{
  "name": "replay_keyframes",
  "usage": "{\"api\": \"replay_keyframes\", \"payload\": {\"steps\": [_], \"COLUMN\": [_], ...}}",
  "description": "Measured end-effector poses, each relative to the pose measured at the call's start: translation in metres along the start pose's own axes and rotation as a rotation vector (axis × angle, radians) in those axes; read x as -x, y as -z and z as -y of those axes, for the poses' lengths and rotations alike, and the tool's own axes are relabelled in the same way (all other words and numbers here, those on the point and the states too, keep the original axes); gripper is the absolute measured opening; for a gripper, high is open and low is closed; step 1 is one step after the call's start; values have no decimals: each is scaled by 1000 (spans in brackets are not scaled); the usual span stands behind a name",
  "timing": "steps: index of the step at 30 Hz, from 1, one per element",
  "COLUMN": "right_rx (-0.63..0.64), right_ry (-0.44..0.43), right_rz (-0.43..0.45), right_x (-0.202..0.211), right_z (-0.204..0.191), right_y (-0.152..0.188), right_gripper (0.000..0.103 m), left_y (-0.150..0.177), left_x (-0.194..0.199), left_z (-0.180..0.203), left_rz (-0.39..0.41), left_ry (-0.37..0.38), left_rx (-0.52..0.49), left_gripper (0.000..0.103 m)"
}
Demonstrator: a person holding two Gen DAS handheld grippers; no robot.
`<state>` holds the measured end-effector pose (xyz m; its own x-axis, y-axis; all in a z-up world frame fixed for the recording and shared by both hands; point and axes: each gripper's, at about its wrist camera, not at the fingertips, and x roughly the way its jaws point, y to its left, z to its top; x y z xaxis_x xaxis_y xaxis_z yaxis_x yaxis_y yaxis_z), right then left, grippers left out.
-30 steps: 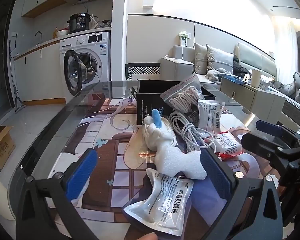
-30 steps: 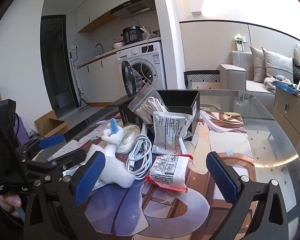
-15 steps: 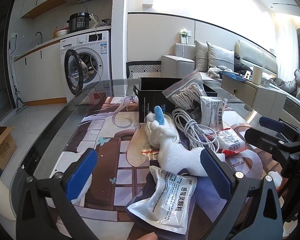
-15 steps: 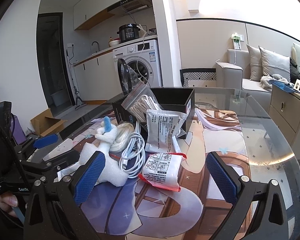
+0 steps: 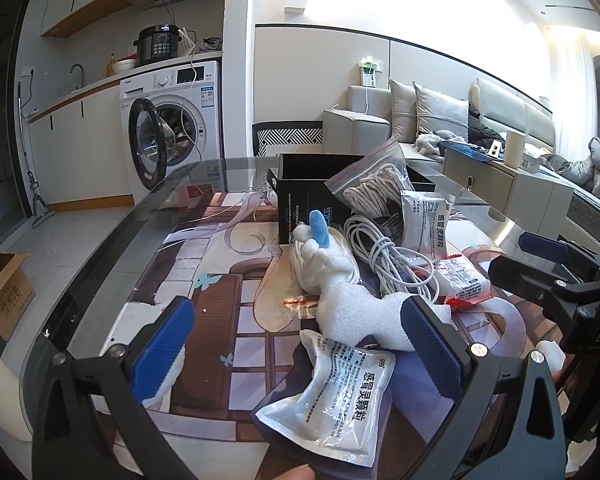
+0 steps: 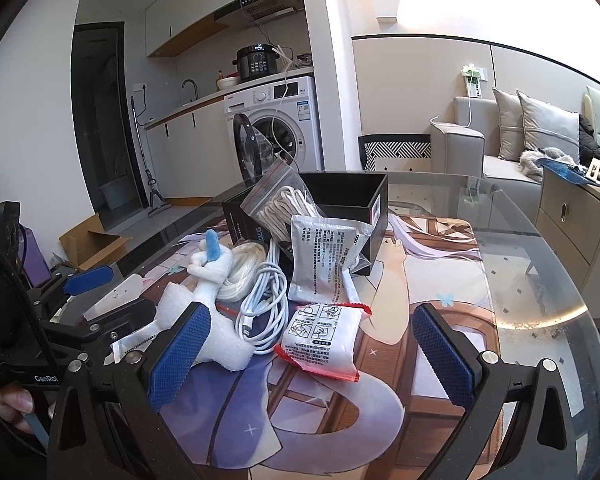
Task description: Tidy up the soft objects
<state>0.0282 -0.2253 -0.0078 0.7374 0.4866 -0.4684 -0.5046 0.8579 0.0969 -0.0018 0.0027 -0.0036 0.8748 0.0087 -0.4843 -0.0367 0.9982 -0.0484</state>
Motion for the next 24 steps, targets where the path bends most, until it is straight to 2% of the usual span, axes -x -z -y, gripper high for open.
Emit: {"api": "replay_keyframes", "payload": {"steps": [15,24], "right_rx": [10,4], "right_ry": [20,49], "right_rz": [-20,-61], "right_x": [-1,-3], "right_z": [2,9], "right_y": [-1,-4], "right_gripper": [103,103], "left_y": [2,5], "left_x": [2,-1], "left_z": [-3,1], "left_rz": [0,-34], "left_ry": [10,32], "left_rx": [2,-31], "left_gripper": [103,103]}}
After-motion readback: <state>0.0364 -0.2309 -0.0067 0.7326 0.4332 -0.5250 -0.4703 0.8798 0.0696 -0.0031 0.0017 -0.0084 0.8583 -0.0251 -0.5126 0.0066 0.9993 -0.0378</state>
